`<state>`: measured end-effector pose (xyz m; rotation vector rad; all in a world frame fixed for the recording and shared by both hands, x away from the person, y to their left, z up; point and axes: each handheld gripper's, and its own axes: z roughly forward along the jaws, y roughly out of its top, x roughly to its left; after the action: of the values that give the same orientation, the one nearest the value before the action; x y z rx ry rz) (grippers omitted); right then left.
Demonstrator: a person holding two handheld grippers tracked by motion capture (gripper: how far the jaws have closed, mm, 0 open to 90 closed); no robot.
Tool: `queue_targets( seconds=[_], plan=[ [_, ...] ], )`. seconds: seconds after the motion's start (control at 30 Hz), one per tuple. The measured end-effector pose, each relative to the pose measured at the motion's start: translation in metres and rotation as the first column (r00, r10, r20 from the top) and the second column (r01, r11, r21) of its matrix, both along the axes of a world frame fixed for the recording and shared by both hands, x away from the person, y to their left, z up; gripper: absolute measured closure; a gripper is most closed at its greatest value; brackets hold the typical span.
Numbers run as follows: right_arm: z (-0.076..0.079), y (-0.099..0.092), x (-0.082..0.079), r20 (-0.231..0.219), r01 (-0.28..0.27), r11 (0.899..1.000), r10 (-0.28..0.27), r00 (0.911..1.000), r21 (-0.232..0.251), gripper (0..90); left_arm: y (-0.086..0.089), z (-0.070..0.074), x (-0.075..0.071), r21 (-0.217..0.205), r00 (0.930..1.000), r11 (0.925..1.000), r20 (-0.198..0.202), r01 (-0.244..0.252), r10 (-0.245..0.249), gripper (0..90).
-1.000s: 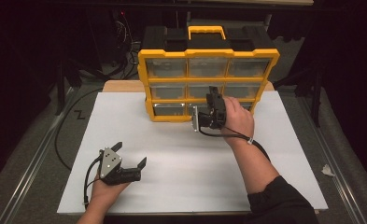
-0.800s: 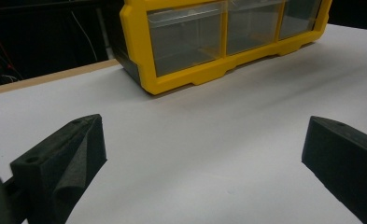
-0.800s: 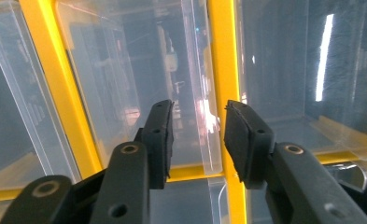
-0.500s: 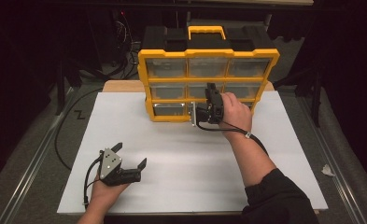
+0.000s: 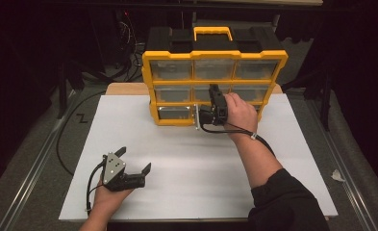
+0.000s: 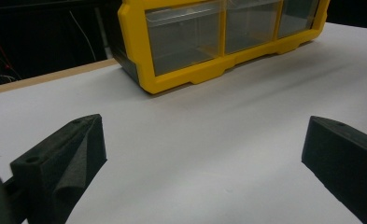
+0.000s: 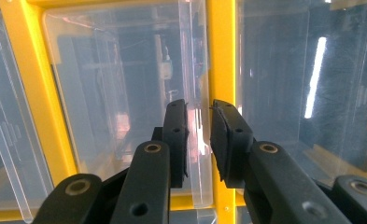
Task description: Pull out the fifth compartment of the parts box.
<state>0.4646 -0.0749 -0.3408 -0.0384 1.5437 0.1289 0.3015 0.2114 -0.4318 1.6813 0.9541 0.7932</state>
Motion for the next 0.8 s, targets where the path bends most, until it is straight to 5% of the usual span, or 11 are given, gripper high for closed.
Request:
queue_targets(
  seconds=[0.53,0.8],
  plan=[
    [0.002,-0.0011,-0.0048,0.022,-0.001,1.0,0.001,0.9998,-0.005,73.4,0.0013,0.0005,-0.0005,-0.002,1.0,1.0,0.003,-0.004,0.004,0.4],
    [0.0005,-0.0032,-0.0097,-0.001,-0.012,1.0,0.012,0.9999,-0.019,83.3,0.0012,0.0004,-0.0008,0.001,1.0,1.0,0.001,-0.003,0.003,0.4]
  ],
)
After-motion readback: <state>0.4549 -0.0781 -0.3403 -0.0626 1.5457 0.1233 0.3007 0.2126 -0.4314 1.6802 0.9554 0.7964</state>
